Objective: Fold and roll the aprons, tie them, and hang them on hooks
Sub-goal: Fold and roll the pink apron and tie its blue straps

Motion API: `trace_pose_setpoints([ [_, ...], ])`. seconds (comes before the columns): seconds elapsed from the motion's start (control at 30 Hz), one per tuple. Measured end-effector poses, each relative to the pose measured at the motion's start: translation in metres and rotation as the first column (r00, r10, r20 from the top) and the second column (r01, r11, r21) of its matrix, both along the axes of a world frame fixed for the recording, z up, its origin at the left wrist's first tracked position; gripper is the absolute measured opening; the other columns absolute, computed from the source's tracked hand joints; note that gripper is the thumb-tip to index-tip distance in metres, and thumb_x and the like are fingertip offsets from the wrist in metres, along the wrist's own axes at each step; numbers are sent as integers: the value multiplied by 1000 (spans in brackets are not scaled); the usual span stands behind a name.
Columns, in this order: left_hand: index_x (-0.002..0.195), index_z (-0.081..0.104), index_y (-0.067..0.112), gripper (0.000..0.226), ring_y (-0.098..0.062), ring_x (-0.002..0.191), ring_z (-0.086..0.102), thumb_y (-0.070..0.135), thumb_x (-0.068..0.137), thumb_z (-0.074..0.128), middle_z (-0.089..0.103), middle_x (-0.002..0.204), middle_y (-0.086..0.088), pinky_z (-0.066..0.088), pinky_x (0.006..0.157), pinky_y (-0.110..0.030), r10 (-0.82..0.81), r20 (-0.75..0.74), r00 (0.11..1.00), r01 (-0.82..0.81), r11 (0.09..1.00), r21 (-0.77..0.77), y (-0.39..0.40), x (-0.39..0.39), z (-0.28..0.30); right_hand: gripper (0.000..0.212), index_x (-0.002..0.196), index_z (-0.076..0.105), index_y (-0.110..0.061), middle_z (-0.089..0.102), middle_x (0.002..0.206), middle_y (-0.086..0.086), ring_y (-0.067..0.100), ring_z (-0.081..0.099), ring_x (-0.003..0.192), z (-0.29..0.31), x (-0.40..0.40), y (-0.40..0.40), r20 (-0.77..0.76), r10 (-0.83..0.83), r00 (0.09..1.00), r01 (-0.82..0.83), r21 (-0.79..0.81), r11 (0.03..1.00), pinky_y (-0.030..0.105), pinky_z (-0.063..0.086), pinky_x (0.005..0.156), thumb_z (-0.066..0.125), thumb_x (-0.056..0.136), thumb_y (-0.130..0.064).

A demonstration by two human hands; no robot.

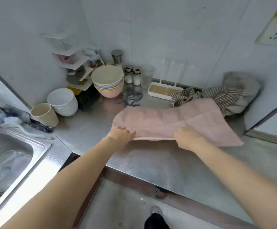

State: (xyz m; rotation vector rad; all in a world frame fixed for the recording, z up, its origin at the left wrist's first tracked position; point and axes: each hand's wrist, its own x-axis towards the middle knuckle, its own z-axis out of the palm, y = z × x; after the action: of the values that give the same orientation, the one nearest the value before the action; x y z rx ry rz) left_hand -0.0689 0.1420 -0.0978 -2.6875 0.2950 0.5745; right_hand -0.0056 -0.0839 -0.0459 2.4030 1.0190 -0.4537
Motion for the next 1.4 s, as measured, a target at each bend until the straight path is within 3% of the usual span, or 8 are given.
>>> trace_pose_setpoints([
  [0.3,143,21,27,62,-34,135,22,22,88,50,8,151,-6,39,99,-46,86,-195,977,-105,991,-88,12,-50,-53,94,149,-15,-24,-24,155,5,42,-8,142,-101,-34,29,-300,-100,949,86,-58,995,56,11,114,54,85,-25],
  [0.47,140,25,26,63,-21,133,32,22,85,54,30,146,1,33,102,-40,159,-150,976,-187,962,-198,45,-46,-46,63,151,1,-16,-15,157,9,32,-10,145,-100,-25,41,-411,-102,906,113,2,994,45,1,118,27,94,-8],
  [0.57,139,30,29,58,-18,138,26,17,86,50,39,143,3,30,104,-40,271,-186,945,-310,922,-230,67,-36,-25,38,130,46,-9,37,144,16,26,40,128,-77,-7,42,-563,-239,792,334,72,940,30,37,99,32,94,-13],
  [0.67,128,53,14,43,-24,126,44,23,86,53,52,130,-5,36,97,-32,494,-247,833,-548,677,-491,83,-29,-7,17,68,43,-17,51,87,7,17,45,74,-70,8,34,-628,-397,669,548,57,834,24,31,57,44,84,-10],
  [0.83,120,57,11,36,-19,112,56,16,85,66,62,119,-4,39,102,-30,616,-517,594,-580,-117,-806,88,-35,-7,35,103,57,-11,37,139,-11,14,39,121,-46,36,26,-756,-438,486,733,80,676,21,36,94,48,70,-10],
  [1.13,125,52,-1,35,-28,112,52,20,99,41,54,128,-17,38,89,-31,753,-405,519,-707,113,-698,68,-2,-37,22,108,54,-21,64,93,8,25,60,85,-40,87,35,-825,-512,240,817,-114,565,38,49,88,45,91,-13],
  [1.27,136,43,6,40,-33,123,47,19,100,33,50,135,-16,35,98,-32,793,-319,519,-759,256,-599,65,19,-45,44,125,53,-9,57,124,8,24,55,108,-59,114,44,-627,-469,622,599,-5,801,29,43,94,56,88,-32],
  [1.4,126,48,12,35,-31,112,54,27,100,30,58,123,-13,40,99,-38,822,-233,519,-779,343,-525,69,32,-57,63,136,46,-12,46,140,13,29,47,125,-71,124,58,-581,-372,724,514,96,852,29,35,99,31,94,-56],
])
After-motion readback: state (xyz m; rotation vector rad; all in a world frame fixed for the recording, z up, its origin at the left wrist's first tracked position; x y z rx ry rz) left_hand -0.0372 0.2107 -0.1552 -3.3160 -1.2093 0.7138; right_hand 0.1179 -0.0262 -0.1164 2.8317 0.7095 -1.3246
